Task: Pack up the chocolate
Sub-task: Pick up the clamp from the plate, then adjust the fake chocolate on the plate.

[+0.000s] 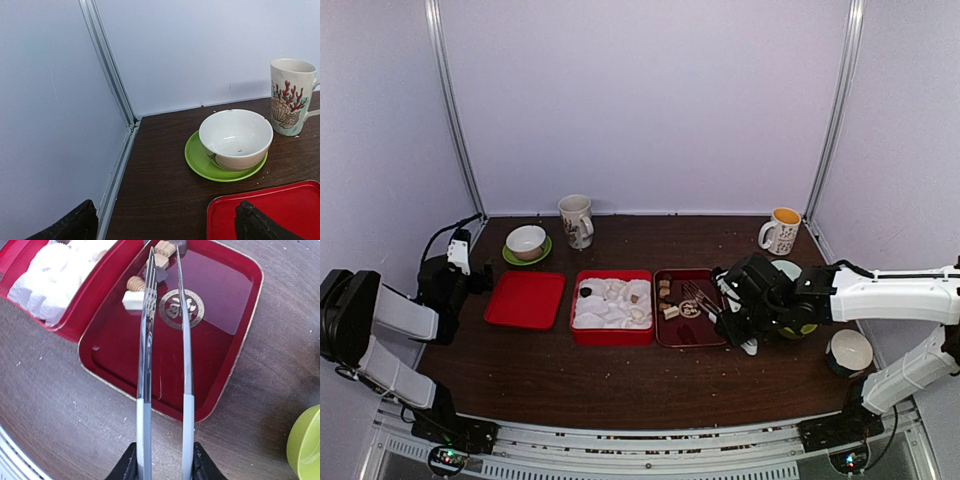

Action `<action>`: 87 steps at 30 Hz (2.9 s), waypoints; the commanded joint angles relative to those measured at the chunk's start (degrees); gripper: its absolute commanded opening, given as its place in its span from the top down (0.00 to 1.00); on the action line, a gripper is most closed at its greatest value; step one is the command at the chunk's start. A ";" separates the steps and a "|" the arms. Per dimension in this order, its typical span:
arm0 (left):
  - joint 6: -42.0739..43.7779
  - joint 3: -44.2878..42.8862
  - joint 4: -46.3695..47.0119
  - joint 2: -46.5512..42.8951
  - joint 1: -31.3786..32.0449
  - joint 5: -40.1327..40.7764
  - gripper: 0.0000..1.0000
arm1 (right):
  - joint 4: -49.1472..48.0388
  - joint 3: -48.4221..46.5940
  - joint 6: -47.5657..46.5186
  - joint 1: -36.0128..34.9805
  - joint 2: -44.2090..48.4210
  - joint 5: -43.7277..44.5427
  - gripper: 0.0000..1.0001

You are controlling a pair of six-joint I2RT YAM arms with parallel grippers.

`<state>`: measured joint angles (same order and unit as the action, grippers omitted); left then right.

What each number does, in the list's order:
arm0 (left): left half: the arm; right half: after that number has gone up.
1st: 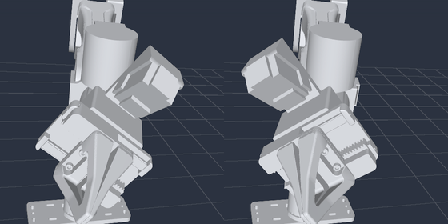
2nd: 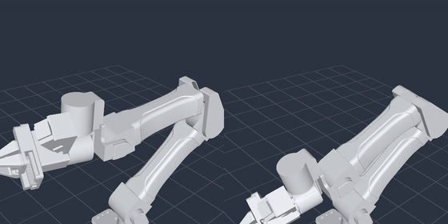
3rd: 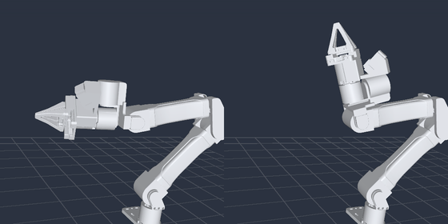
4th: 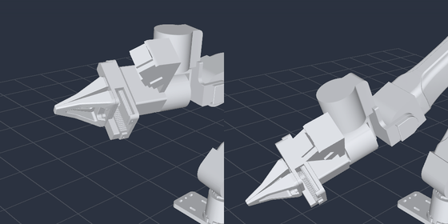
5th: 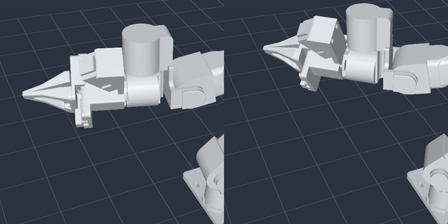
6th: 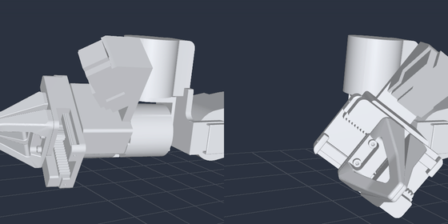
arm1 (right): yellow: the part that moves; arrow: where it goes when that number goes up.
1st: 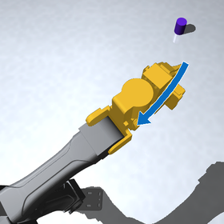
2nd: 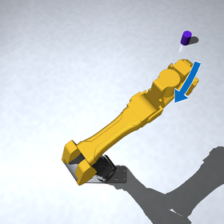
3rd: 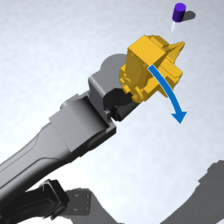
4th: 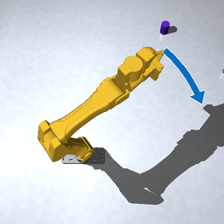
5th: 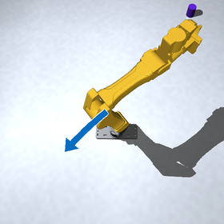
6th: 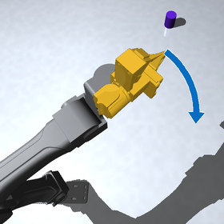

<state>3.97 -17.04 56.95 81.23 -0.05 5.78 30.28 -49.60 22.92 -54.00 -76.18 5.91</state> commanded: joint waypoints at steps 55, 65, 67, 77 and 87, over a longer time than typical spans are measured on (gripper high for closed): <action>-0.14 -0.82 3.06 0.28 -0.56 0.28 0.02 | 5.99 -12.10 -7.54 4.55 -13.15 -2.59 0.67; -0.11 -0.81 3.05 0.31 -0.56 0.27 0.02 | 7.15 -13.23 -9.56 5.50 -15.59 -5.89 0.69; -0.10 -0.85 3.07 0.26 -0.56 0.28 0.02 | 7.62 -13.16 -10.17 5.55 -15.10 -7.34 0.69; -0.10 -0.88 3.03 0.31 -0.56 0.26 0.02 | 8.56 -9.46 -11.14 5.44 -11.91 -17.31 0.70; -0.11 -0.82 3.01 0.28 -0.56 0.28 0.02 | 10.26 -7.99 -12.79 5.39 -7.37 -16.47 0.70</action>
<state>3.97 -17.04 56.95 81.23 -0.05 5.78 40.34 -57.87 11.73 -48.47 -85.38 -10.46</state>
